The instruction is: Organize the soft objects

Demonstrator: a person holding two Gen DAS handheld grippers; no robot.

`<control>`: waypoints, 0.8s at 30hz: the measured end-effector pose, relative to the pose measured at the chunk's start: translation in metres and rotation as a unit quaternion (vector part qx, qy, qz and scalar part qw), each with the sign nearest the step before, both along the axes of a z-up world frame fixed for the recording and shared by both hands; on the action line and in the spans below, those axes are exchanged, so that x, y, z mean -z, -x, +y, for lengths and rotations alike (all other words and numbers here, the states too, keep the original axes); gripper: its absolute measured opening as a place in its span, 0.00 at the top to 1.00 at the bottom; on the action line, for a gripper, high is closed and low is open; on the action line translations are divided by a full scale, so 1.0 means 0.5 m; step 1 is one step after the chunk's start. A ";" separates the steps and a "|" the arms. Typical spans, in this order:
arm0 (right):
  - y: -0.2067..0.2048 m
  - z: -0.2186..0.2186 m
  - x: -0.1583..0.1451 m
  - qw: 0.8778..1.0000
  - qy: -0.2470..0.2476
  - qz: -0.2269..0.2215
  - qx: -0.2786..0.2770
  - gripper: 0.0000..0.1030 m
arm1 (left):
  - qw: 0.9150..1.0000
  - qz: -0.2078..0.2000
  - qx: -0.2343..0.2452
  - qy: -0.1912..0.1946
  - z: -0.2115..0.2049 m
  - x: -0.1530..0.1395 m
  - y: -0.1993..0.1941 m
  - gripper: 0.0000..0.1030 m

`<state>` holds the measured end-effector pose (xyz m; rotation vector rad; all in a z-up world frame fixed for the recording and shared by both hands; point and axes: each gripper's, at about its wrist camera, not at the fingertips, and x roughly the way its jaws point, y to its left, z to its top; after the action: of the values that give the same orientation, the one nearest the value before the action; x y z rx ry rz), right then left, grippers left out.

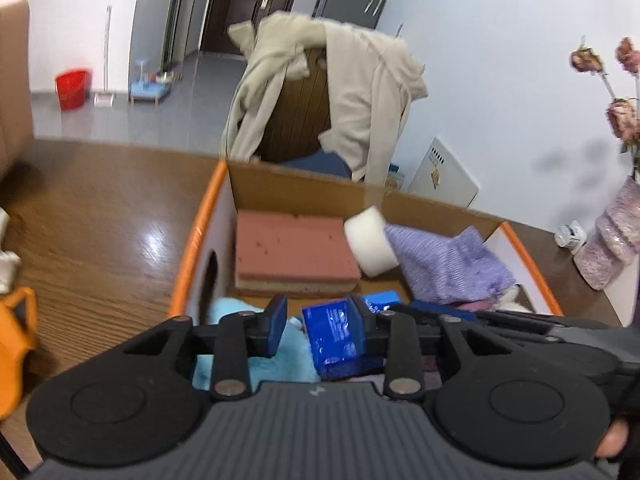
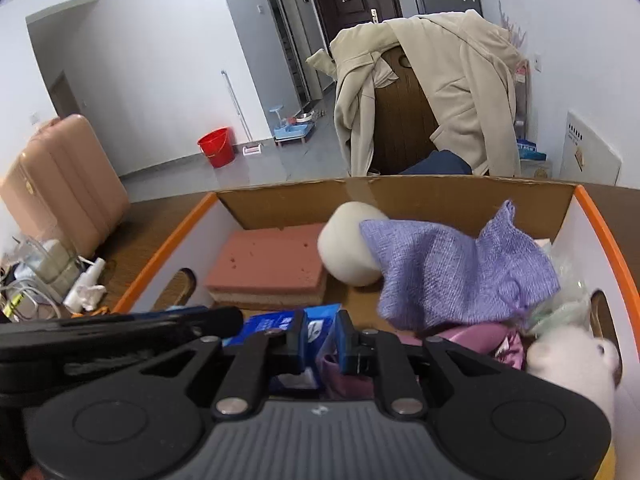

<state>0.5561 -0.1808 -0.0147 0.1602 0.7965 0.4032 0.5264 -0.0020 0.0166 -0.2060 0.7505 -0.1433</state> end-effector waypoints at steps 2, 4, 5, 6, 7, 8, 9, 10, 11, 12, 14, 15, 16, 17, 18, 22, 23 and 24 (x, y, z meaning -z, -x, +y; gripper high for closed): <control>0.012 0.003 -0.018 1.000 0.008 0.005 -0.010 0.86 | 1.000 -0.018 -0.004 -0.005 0.005 -0.038 0.024 0.61; 0.021 0.014 -0.025 0.999 0.043 0.017 -0.030 0.86 | 0.999 -0.032 -0.011 -0.008 0.009 -0.070 0.050 0.58; 0.024 0.022 -0.020 0.997 0.057 0.020 -0.038 0.86 | 0.999 -0.035 -0.013 -0.010 0.010 -0.081 0.062 0.58; 0.027 0.025 -0.010 0.997 0.061 0.022 -0.040 0.86 | 0.999 -0.037 -0.014 -0.011 0.011 -0.093 0.075 0.57; 0.032 0.024 -0.003 0.998 0.055 0.022 -0.038 0.86 | 0.999 -0.042 -0.012 -0.015 0.011 -0.104 0.090 0.55; 0.035 0.023 0.005 0.998 0.048 0.030 -0.034 0.86 | 0.999 -0.047 -0.010 -0.020 0.012 -0.115 0.107 0.54; 0.040 0.022 0.008 0.998 0.046 0.039 -0.029 0.86 | 0.998 -0.052 -0.010 -0.026 0.013 -0.123 0.121 0.53; 0.049 0.022 0.003 0.998 0.047 0.038 -0.025 0.85 | 0.998 -0.056 -0.008 -0.033 0.012 -0.132 0.137 0.52; 0.060 0.020 -0.009 0.998 0.045 0.033 -0.023 0.84 | 0.998 -0.059 -0.007 -0.037 0.013 -0.139 0.150 0.50; 0.074 0.017 -0.029 0.999 0.041 0.026 -0.022 0.84 | 0.997 -0.061 -0.008 -0.040 0.014 -0.148 0.164 0.49; 0.105 0.003 -0.081 0.999 0.034 0.003 -0.014 0.84 | 0.997 -0.066 -0.007 -0.047 0.011 -0.163 0.184 0.48; 0.125 -0.008 -0.114 0.999 0.030 -0.011 -0.011 0.84 | 0.996 -0.071 -0.006 -0.051 0.010 -0.172 0.199 0.47; 0.141 -0.021 -0.139 0.999 0.028 -0.022 -0.008 0.83 | 0.995 -0.079 -0.003 -0.056 0.008 -0.182 0.217 0.42; 0.161 -0.035 -0.171 0.999 0.029 -0.034 -0.005 0.80 | 0.994 -0.086 -0.001 -0.061 0.006 -0.190 0.231 0.37; 0.176 -0.048 -0.196 0.999 0.032 -0.043 -0.001 0.78 | 0.993 -0.093 0.003 -0.068 0.004 -0.199 0.247 0.34; 0.250 -0.117 -0.277 0.995 0.059 -0.079 0.032 0.51 | 0.987 -0.120 0.012 -0.107 -0.007 -0.229 0.317 0.23; 0.270 -0.136 -0.291 0.993 0.065 -0.087 0.040 0.47 | 0.986 -0.124 0.004 -0.108 -0.006 -0.233 0.330 0.22; 0.289 -0.154 -0.303 0.992 0.074 -0.092 0.052 0.47 | 0.986 -0.125 -0.001 -0.106 -0.005 -0.237 0.341 0.21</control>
<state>0.4116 -0.2577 0.1369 0.0244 0.6304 0.2549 0.3558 -0.0045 0.1351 0.0153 0.5103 -0.0841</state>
